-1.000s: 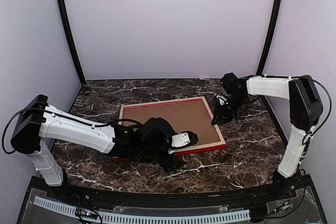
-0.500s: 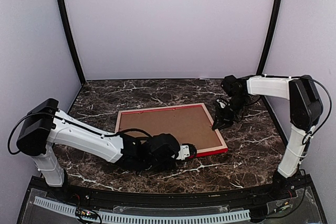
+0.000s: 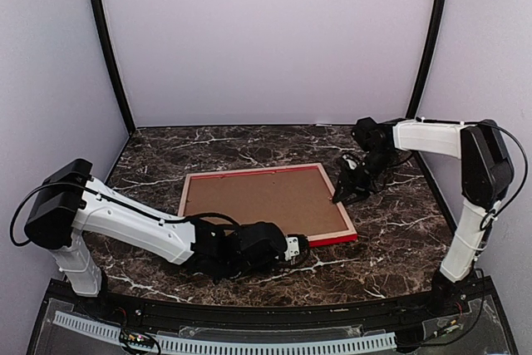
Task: Put the photo into the frame
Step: Pass from the right arm to the left, then turn over the photo frame.
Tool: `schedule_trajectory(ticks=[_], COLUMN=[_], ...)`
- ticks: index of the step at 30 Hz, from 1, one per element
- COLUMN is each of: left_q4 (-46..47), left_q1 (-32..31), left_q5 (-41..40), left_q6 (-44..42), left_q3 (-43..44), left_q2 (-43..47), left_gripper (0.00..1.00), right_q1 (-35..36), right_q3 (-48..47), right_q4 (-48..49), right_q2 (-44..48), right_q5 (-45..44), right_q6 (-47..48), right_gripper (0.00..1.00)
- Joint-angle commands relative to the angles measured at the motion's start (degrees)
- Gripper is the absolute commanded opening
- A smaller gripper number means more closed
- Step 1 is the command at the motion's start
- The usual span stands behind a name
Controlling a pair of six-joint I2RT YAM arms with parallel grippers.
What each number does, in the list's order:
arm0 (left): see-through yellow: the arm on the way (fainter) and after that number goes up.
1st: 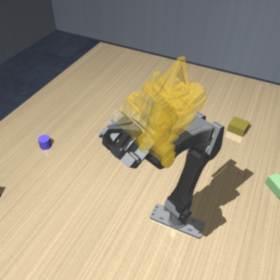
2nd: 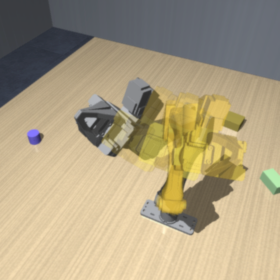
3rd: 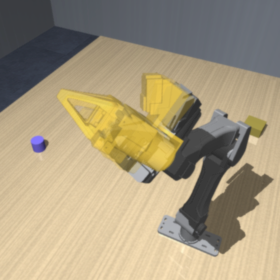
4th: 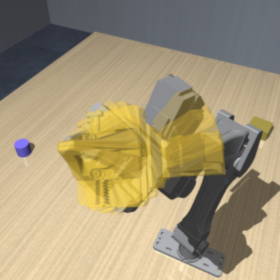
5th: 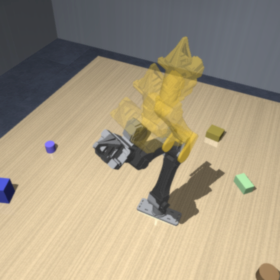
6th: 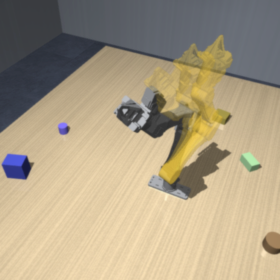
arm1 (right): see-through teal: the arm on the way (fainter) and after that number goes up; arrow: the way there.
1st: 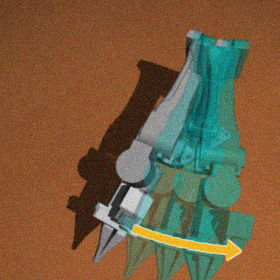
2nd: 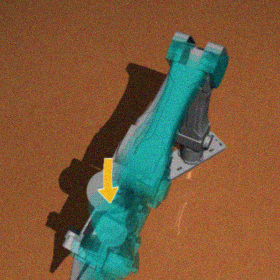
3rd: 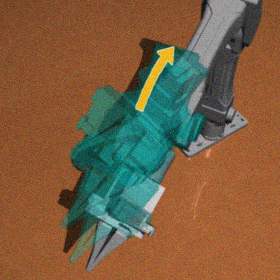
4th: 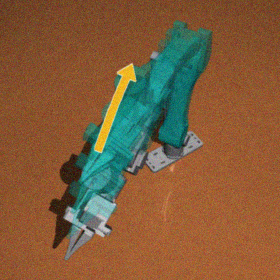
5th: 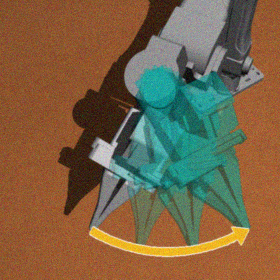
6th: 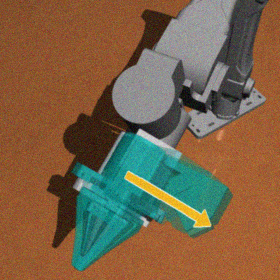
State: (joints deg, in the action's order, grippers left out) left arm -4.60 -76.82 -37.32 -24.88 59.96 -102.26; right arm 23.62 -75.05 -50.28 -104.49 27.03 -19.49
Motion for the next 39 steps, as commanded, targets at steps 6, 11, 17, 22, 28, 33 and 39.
schedule_trajectory(ticks=[6,11,17,22,28,33,39], left_q4=[-1.1,-3.0,-4.0,-4.2,-6.2,-14.6,-28.2], left_q1=[0.0,-0.1,-0.1,0.0,0.3,1.7,5.9], left_q5=[-4.1,-5.4,-7.7,-8.8,-10.3,-9.1,-1.5], left_q6=[0.6,-0.1,-3.0,-6.8,-10.3,-9.5,-3.0], left_q3=[2.9,4.3,7.7,10.8,15.8,25.2,39.5], left_q2=[4.2,5.4,8.2,10.0,11.1,9.8,8.5], left_gripper=[0.39,0.30,0.25,0.14,0.00,0.00,0.00], right_q1=[-0.4,-1.7,-3.4,-4.0,-4.0,-4.2,-5.8], right_q3=[-4.1,-6.8,-10.2,-11.2,-13.7,-16.0,-18.1], right_q4=[-0.2,-1.2,-0.9,2.4,5.5,7.7,10.9], right_q2=[4.6,6.2,8.0,10.3,12.9,14.5,16.1], right_q5=[3.9,2.9,1.3,0.0,-4.5,-7.7,-10.1], right_q6=[0.9,1.2,1.2,-0.1,-1.1,-1.6,-2.3], right_gripper=[0.47,0.51,0.51,0.52,0.53,0.53,0.56])
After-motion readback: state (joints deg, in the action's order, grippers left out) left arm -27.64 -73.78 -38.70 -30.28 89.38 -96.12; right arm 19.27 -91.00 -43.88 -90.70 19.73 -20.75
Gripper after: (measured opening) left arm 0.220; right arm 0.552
